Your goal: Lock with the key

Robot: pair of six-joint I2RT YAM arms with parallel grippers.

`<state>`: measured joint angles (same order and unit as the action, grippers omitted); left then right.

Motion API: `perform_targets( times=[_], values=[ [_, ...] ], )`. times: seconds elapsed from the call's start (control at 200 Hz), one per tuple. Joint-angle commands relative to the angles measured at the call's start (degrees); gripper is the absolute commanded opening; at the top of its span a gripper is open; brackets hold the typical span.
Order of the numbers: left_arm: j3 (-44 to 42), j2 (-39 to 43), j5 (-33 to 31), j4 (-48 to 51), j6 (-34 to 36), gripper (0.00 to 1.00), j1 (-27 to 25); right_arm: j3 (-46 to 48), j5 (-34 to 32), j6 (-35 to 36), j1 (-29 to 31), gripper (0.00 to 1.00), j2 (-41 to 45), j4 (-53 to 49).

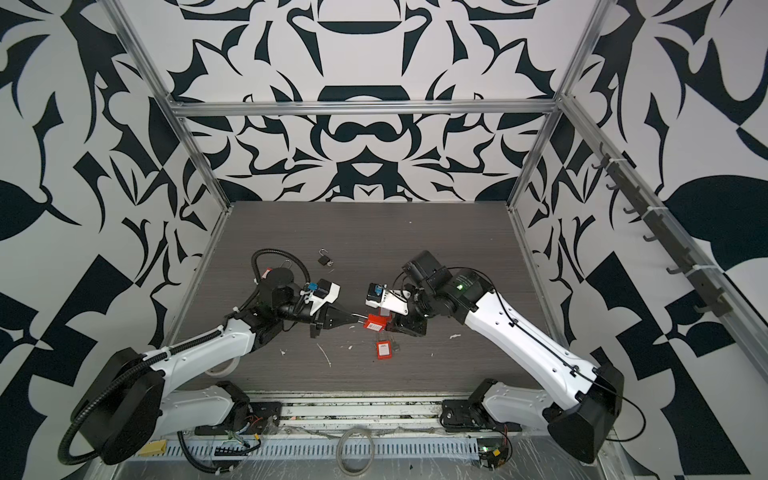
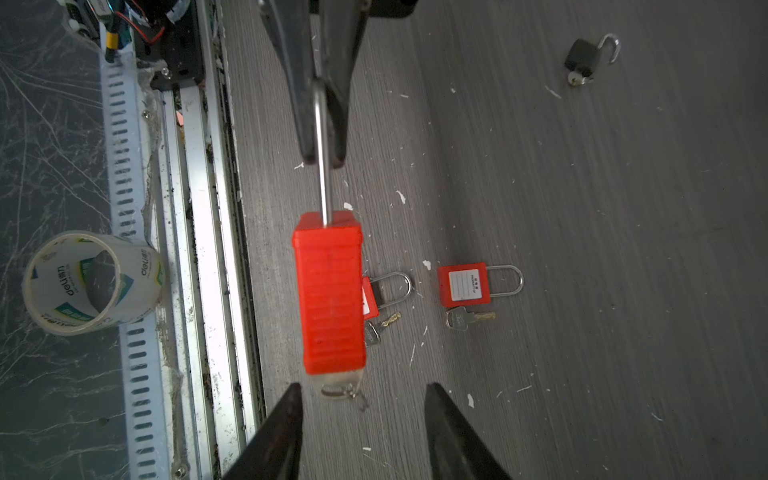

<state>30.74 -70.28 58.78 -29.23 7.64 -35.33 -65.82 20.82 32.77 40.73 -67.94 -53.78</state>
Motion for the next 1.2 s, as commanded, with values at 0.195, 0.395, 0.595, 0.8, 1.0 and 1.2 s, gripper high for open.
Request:
perform_targets(
  times=[0.195, 0.395, 0.595, 0.8, 1.0, 1.2],
  values=[
    [1.55, 1.26, -0.74, -0.3, -0.44, 0.0, -1.12, 3.34, 4.37, -2.47, -0.03, 0.48, -1.84, 3.35],
    [1.77, 0.86, -1.63, -1.99, -1.55, 0.0, -1.15, 6.17, 1.49, -4.25, -0.04, 0.37, -0.84, 8.14],
    [1.49, 0.44, -2.36, -3.1, -2.63, 0.0, -1.15, 9.49, -10.81, -7.0, 1.13, 0.22, 1.91, 16.93],
    [1.77, 1.01, -2.7, -2.0, -2.3, 0.0, -1.14, 9.42, -3.12, -2.76, 1.37, 0.48, 7.64, 10.83],
    [2.17, 0.89, -2.38, -1.0, -1.7, 0.0, -1.16, 5.06, -2.27, -1.99, 1.39, 0.46, 9.24, 0.92],
    [2.83, 0.23, -1.24, -0.74, -1.63, 0.0, -1.41, 4.22, -2.19, -1.75, 1.37, 0.39, 7.63, 2.56]
  ],
)
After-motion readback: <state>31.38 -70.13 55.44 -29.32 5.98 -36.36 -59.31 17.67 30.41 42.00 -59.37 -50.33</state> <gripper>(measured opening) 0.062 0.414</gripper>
